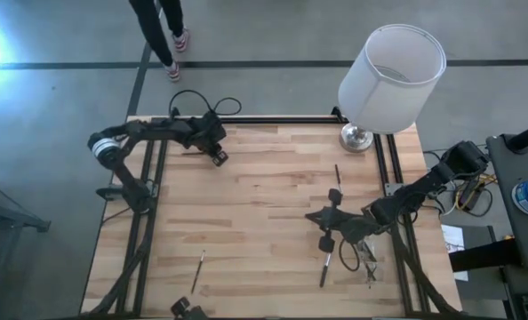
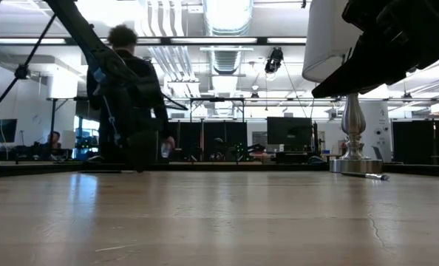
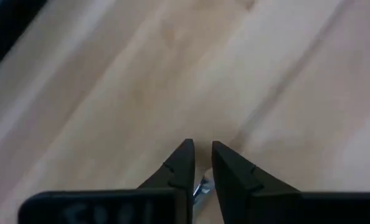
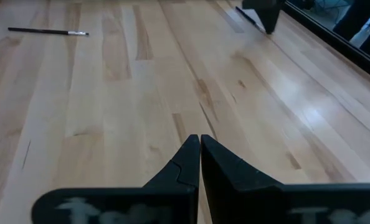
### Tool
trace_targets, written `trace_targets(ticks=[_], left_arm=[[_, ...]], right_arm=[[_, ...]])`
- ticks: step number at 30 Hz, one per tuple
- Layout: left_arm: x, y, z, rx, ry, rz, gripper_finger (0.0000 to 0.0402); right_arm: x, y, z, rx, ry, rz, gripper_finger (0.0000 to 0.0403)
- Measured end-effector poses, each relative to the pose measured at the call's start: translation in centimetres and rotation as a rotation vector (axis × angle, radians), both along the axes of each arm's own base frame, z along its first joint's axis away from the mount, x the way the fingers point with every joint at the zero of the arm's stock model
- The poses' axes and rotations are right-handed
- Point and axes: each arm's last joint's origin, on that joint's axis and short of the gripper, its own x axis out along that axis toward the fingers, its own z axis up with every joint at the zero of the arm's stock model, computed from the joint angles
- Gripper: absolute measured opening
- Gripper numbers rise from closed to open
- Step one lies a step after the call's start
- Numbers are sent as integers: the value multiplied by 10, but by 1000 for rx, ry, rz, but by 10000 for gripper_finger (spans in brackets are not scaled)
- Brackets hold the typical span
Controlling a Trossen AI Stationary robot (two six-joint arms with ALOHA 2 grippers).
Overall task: Put items in baskets/containers
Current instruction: Put the eyebrow brush into the transparent organizer
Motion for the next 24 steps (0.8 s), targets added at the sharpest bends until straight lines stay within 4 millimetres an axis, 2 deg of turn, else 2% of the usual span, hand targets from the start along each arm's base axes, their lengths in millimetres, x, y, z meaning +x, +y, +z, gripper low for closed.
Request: trace_targets(ticks=[4,10,24], left_arm=[[-4,-4,13,7,-9,-3,49],[-11,-11,16,-28,30,-7,49],[-12,-13,-5,8,25,-58,49]], right_arm=[[0,0,0,1,-1,0,8],[0,0,0,1,-2,0,8],[0,0,1,4,-7,0,8]])
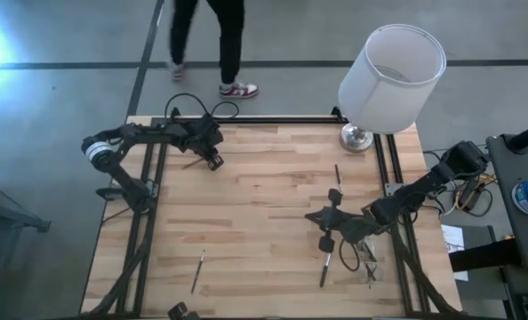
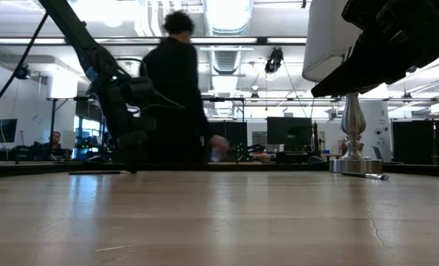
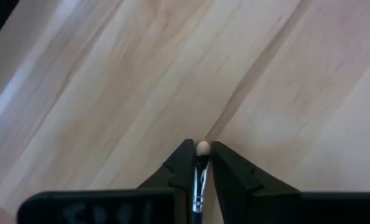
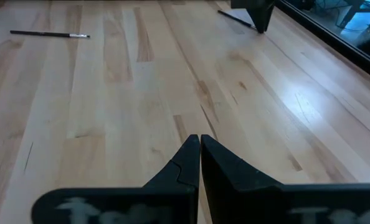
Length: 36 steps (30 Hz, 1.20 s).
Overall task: Put items in baskets/containers
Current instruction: Put the eyebrow brush into the transparent organizer
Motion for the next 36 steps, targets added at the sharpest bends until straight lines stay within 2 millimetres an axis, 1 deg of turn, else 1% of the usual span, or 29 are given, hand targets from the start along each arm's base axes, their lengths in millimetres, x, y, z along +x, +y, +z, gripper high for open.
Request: trace_targets(ticks=[8,10,13,16,19,24,29,32,36], left_arm=[[-3,-4,-6,-12,-1,-34,47],[-4,-5,-8,-18,3,-37,39],[-2,-11,-10,-29,6,-39,12],[7,-23,-10,-50,-6,-58,4],[18,-37,-7,-36,-15,-79,2],[34,-62,0,-38,-101,-108,1],[50,-85,19,11,-257,-168,1],[53,-101,25,27,-352,-196,0],[54,-122,34,51,-557,-225,0]], right_arm=[[0,0,0,0,0,0,8],[0,0,0,0,0,0,8],[0,0,0,1,-2,0,8],[0,0,0,1,-2,-1,8],[0,0,0,1,-1,-1,8],[0,0,0,1,-1,-1,8],[0,1,0,2,-1,1,8],[-1,0,-1,1,3,0,8],[-2,0,-3,18,-27,-1,8]])
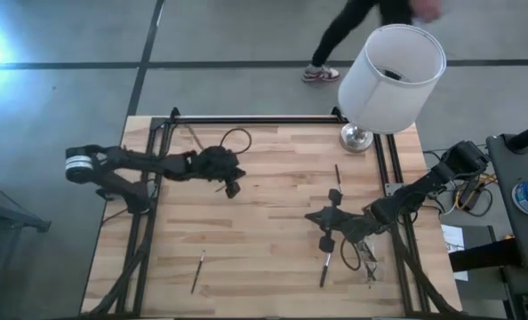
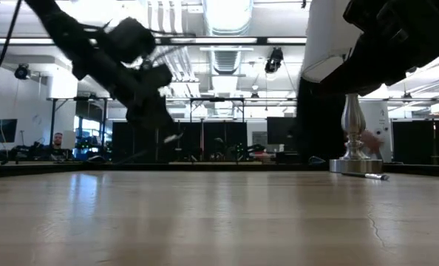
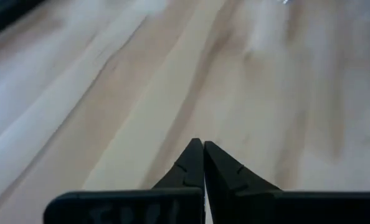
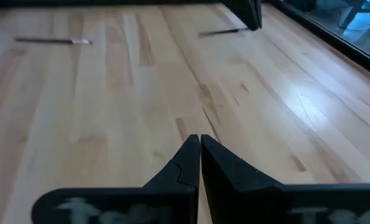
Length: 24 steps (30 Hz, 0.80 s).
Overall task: Put items in baskets/containers
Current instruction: Put the eyebrow brush into the transparent organizer
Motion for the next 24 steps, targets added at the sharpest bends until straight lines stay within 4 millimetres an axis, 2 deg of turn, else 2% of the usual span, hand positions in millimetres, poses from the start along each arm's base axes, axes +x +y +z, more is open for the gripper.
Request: trace_targets(ticks=[7,11,16,19,24], left_arm=[[-10,-42,8,4,-477,-114,0],[-18,-64,15,21,-683,-168,0],[-19,-82,26,47,-785,-227,0],[-15,-90,36,53,-825,-255,0],[-12,-104,40,76,-834,-311,0]], right_arm=[[4,-2,-1,9,-200,24,8],[20,-2,-1,-2,-348,18,9],[53,-3,-3,-42,-478,-4,28],[79,-7,-6,-29,-507,8,53],[120,-16,-5,-8,-548,-28,99]])
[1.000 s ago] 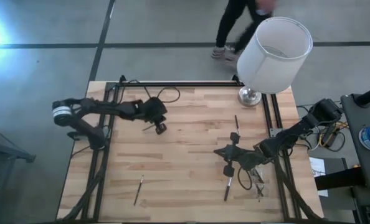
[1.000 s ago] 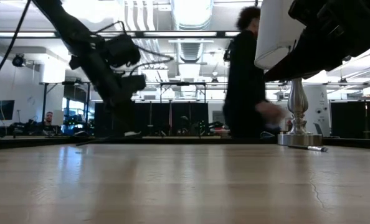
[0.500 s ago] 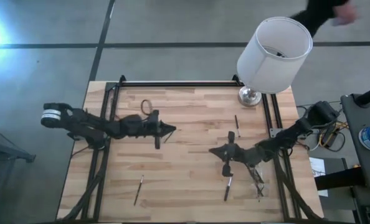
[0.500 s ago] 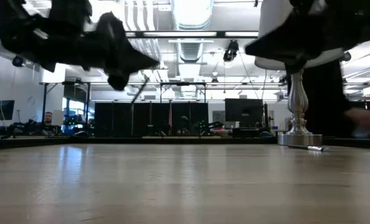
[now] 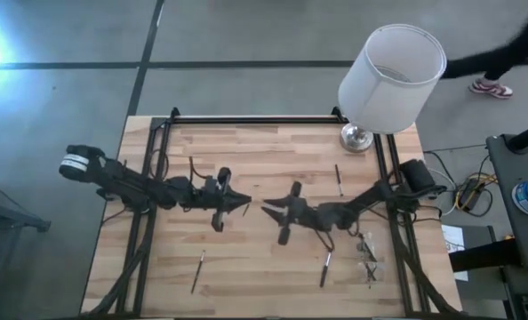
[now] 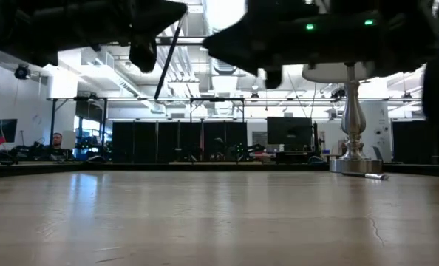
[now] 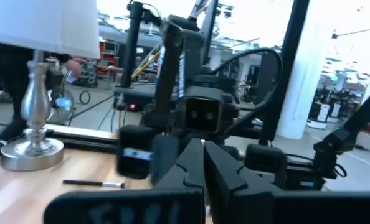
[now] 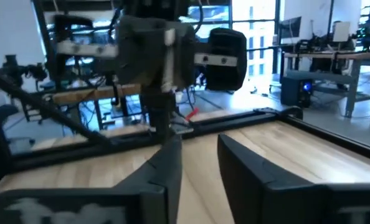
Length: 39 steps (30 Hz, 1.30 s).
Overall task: Put items in baskets/containers
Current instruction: Put the eyebrow brush into the transparent organizer
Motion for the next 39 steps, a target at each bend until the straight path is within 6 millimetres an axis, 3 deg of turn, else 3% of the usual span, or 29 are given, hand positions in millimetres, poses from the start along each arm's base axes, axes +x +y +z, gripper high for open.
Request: trace_targets(ticks=[6,13,22,28,39], left_arm=[[-1,-7,2,25,-11,-13,0],[-1,-8,2,24,-12,-16,0],[-1,-8,3,21,-20,-17,0],[-1,-8,3,23,-20,-22,0],[-2,-10,-2,-3,44,-65,23]], right_arm=[[24,1,9,1,-54,69,139],[38,3,18,-17,-53,72,142],[50,0,23,-30,-1,57,97],[52,3,24,-73,18,58,24],[44,14,28,-148,111,84,14]])
